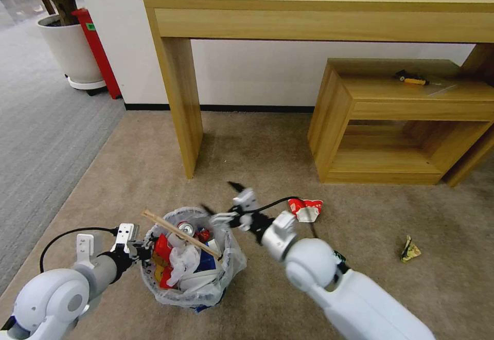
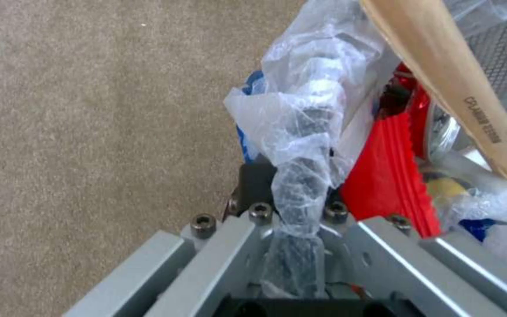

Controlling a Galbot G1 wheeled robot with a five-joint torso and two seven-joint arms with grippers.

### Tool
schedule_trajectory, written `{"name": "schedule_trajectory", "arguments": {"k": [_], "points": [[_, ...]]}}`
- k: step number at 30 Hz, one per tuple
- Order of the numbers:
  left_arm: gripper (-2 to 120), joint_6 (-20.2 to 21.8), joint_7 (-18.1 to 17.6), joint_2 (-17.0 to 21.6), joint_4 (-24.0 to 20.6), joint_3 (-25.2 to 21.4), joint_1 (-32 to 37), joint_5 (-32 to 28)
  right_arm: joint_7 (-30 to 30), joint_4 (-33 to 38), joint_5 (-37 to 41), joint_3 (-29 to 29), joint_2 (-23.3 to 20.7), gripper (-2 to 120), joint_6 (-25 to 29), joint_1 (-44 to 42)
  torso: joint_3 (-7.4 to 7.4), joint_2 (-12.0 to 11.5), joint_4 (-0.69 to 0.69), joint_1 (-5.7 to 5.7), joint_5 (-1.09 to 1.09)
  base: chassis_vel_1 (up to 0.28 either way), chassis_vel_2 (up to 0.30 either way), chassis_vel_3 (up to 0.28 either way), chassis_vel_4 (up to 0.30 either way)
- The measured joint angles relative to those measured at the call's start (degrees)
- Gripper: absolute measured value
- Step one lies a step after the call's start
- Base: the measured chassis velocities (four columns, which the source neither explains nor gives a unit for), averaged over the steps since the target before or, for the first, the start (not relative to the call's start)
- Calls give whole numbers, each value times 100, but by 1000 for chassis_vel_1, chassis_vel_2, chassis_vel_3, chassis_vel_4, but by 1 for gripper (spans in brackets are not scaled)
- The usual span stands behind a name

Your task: Pick up the trash bin and place the garbage on the floor into it.

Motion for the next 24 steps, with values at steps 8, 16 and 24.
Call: {"name": "schedule_trajectory", "arguments": {"k": [8, 16, 24], "points": [[0, 1, 81, -110, 16, -48, 26, 144, -219, -363, 98, 1017, -300, 100, 98, -605, 0, 0, 0, 0, 0, 0, 0, 0, 0], [0, 1, 178, -180, 56, -57, 18, 309, -296, -442, 93, 1891, -313, 100, 86, -1480, 0, 0, 0, 0, 0, 0, 0, 0, 0], [0, 2, 248, -207, -16, -82, 89, 403, -459, -710, 7, 2239, -228, 100, 171, -1689, -1, 0, 2, 0, -1, 0, 0, 0, 0]]}}
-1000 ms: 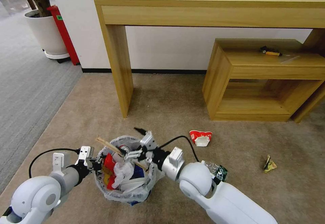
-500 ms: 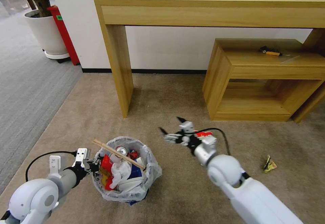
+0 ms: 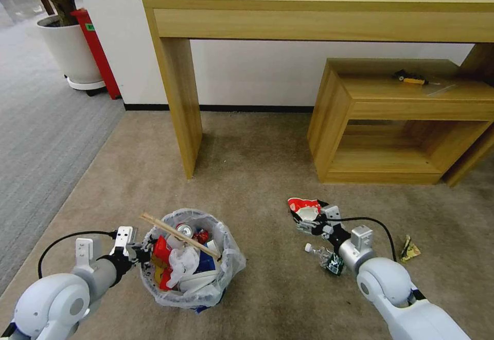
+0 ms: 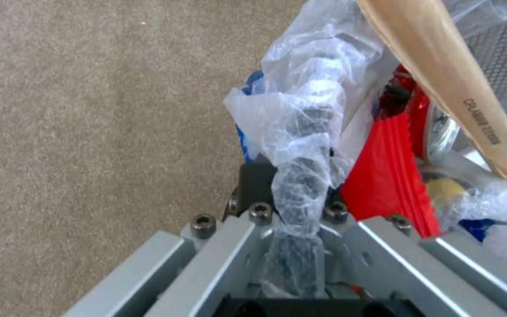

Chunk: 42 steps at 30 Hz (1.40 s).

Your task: Pick up the trash bin and place the garbage on the floor into it.

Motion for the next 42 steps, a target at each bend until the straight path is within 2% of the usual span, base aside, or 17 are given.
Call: {"name": "schedule_trajectory", "arguments": {"k": [8, 15, 17, 18, 20, 22, 28, 31, 37, 40, 42], "points": [[0, 0, 42, -5, 16, -15, -3, 23, -220, -493, -172, 52, 8, 100, 173, -2, 1, 0, 0, 0, 1, -114, -106, 112, 109], [0, 0, 72, 13, 66, -20, -30, 15, -630, -1314, -266, -151, 5, 100, 352, 214, 0, 0, -3, 0, -2, -227, -239, 208, 244], [0, 0, 93, 34, 84, -34, -50, 4, -1167, -1996, -319, -571, -85, 100, 328, 552, 1, 0, -4, 1, 6, -166, -186, 212, 193], [0, 1, 97, 35, 83, -34, -50, 0, -1427, -2153, -411, -670, -109, 100, 252, 666, 1, 0, -3, 0, 2, -127, -177, 96, 122], [0, 0, 97, 35, 82, -34, -48, 0, -1505, -2200, -448, -701, -113, 100, 233, 700, 1, 0, -3, 1, 0, -94, -132, 96, 122], [0, 0, 100, 34, 40, -31, -24, 0, -1856, -2696, -878, -997, -54, 100, 184, 1041, 1, 0, -2, 0, 1, -12, -43, -29, 19], [0, 0, 106, 42, 8, -9, -18, 4, -2016, -3398, -1113, -1356, 114, 100, 148, 1474, 1, 0, 4, 0, -1, 49, 52, -27, -25], [0, 0, 127, 51, 14, 11, -32, 6, -2048, -3719, -1164, -1523, 210, 100, 144, 1630, 1, 0, -1, 0, -2, 0, 0, 0, 0], [0, 0, 176, 94, 32, 21, -62, 9, -2023, -4472, -1221, -1647, 697, 100, 183, 2019, 0, 0, -1, 0, 0, 0, 0, 0, 0], [0, 0, 184, 110, 45, 21, -73, 10, -2008, -4571, -1230, -1642, 779, 100, 197, 2080, 0, 0, -1, 0, -3, 0, 0, 0, 0], [0, 0, 201, 113, 49, 14, -71, 9, -1963, -4597, -1235, -1639, 814, 96, 208, 2101, 0, 0, -2, 0, -1, 0, 0, 0, 0]]}}
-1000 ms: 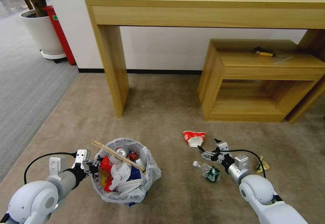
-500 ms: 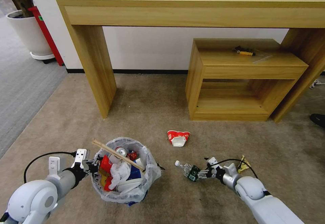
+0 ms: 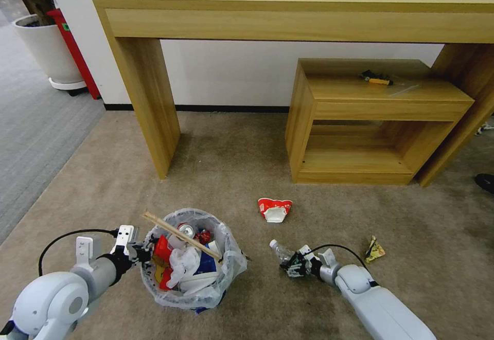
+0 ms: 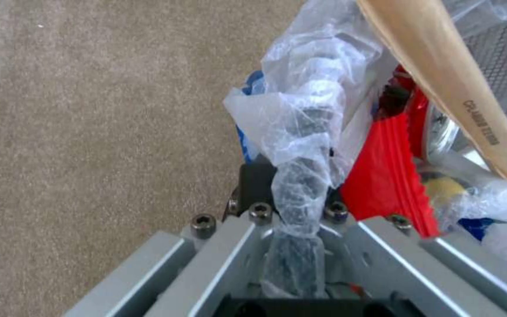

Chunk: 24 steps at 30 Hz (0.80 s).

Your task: Pick up the trash bin and place the garbage on the floor into it.

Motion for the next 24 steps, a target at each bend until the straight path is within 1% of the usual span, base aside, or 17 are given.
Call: {"name": "schedule_trajectory", "arguments": {"k": [2, 3, 4, 6, 7, 8, 9, 10, 11, 12, 13, 16, 17, 19, 20, 21, 24], "points": [[0, 0, 12, 0, 5, -6, 3, 1, 62, 10, 0, 0, 12, 89, 1, -1, 0, 0, -1, 0, -3, 0, 0, 0, 0], [0, 0, 27, -2, 18, -3, -4, 5, 128, 34, 2, 8, 29, 82, 6, -16, 0, 0, 0, 0, 1, 0, 0, 0, 0], [0, 0, 27, -2, 18, -3, -4, 5, 128, 34, 2, 8, 29, 82, 6, -16, 0, 0, 0, 0, 1, 0, 0, 0, 0], [0, 0, 30, -11, 38, 18, -26, 21, 183, 56, 5, 15, 46, 75, 13, -41, 0, 0, 1, 0, 0, 0, 0, 0, 0], [0, 0, 34, -15, 42, 26, -32, 25, 203, 60, 5, 18, 50, 74, 16, -49, 0, 0, 0, 0, -2, 0, 0, 0, 0], [0, 0, 72, -27, 47, 46, -40, 37, 268, 82, 4, 24, 75, 68, 39, -82, 0, 0, 0, 0, -1, 0, 0, 0, 0], [0, 0, 72, -27, 47, 46, -40, 37, 268, 82, 4, 24, 75, 68, 39, -82, 0, 0, 0, 0, -1, 0, 0, 0, 0], [0, 0, 91, -28, 48, 48, -41, 51, 295, 102, 3, 34, 81, 65, 46, -101, 0, 0, 0, 0, 2, 0, 0, 0, 0], [0, 0, 100, -29, 50, 49, -41, 59, 313, 115, 3, 41, 84, 64, 47, -112, 0, 0, 0, 0, 1, 0, 0, 0, 0], [0, 0, 113, -29, 53, 48, -40, 74, 372, 136, 0, 53, 103, 59, 49, -137, 0, 0, 0, 0, 0, 0, 0, 0, 0], [0, 0, 113, -29, 53, 48, -40, 74, 372, 136, 0, 53, 103, 59, 49, -137, 0, 0, 0, 0, 0, 0, 0, 0, 0], [0, 0, 146, -23, 55, 15, -28, 83, 506, 182, -96, 109, 167, 51, 78, -180, 0, 0, 1, 0, 1, 0, 0, 0, 0], [0, 0, 146, -23, 55, 15, -28, 83, 506, 182, -96, 109, 167, 51, 78, -180, 0, 0, 1, 0, 1, 0, 0, 0, 0], [0, 0, 150, -19, 55, 3, -25, 89, 572, 321, -219, 191, 193, 46, 122, -247, 2, 0, 3, 0, 4, 0, 0, 0, 0], [0, 0, 151, -21, 52, 1, -24, 93, 591, 526, -319, 297, 203, 41, 163, -321, 2, 0, 3, 0, 6, 0, 0, 0, 0], [0, 0, 151, -21, 52, 1, -24, 93, 591, 526, -319, 297, 203, 41, 163, -321, 2, 0, 3, 0, 6, 0, 0, 0, 0], [0, 0, 133, -24, 31, 2, -31, 92, 729, 1160, -549, 615, 239, 32, 423, -489, 2, 0, 3, 0, 5, 0, 0, 0, 0]]}}
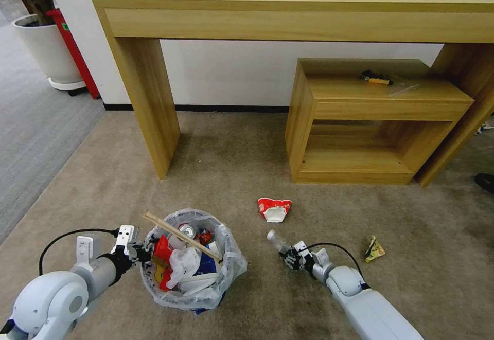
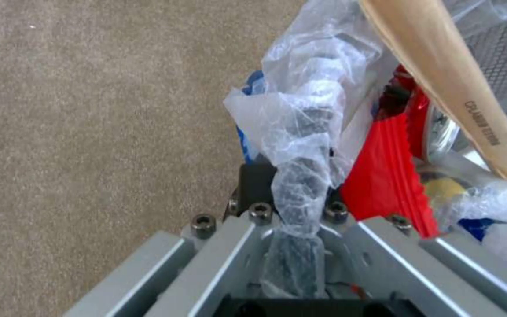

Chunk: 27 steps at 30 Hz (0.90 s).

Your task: Pick up the trash bin and place the garbage on the floor into it.

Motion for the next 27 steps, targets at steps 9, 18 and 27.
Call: {"name": "schedule_trajectory", "arguments": {"k": [9, 18, 27], "points": [[0, 0, -224, 23, 47, 112, -135, -78, 66, 1979, 18, 155, -474, 13, -53, 18, -1, 0, -3, 0, -3, 0, 0, 0, 0], [0, 0, -554, 147, 160, 875, -639, -266, -229, 3846, -27, -719, -1284, 13, -468, 510, -1, 0, -3, 0, -6, 0, 0, 0, 0], [0, -2, -950, 468, 366, 1729, -1463, -719, -1169, 4160, -1161, -1735, -1684, 12, -215, 1357, 0, 0, -2, 0, -3, 0, 0, 0, 0]]}}
